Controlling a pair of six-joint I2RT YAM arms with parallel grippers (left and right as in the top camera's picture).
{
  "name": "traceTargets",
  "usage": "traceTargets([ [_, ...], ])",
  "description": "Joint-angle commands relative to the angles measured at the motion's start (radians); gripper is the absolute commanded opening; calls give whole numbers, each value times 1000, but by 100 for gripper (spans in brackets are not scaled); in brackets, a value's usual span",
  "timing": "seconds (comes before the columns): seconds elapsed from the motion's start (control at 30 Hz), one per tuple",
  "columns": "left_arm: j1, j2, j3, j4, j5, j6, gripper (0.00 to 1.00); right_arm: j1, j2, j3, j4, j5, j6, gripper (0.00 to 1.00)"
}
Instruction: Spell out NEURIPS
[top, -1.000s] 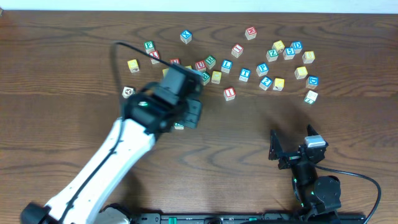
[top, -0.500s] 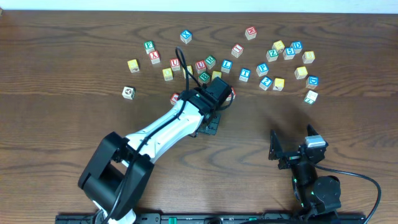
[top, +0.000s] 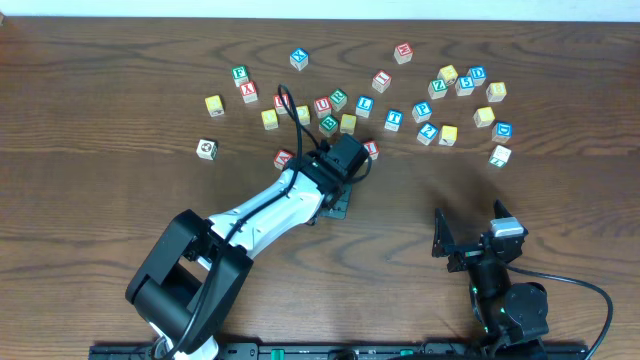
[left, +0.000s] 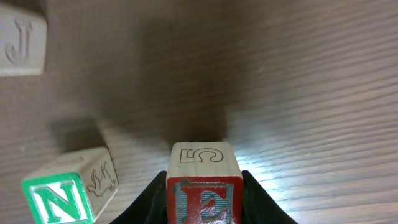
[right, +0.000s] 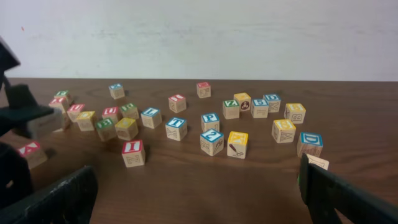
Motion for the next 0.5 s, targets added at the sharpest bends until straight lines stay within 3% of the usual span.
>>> traceTargets([
  [0.0,0,-11,-8,5,-16,-39,12,-8,-2,-1,-4,-2,-13,99],
  [0.47,0,-11,-29,22,-82,-161,12,-8,-2,-1,-4,-2,-13,99],
])
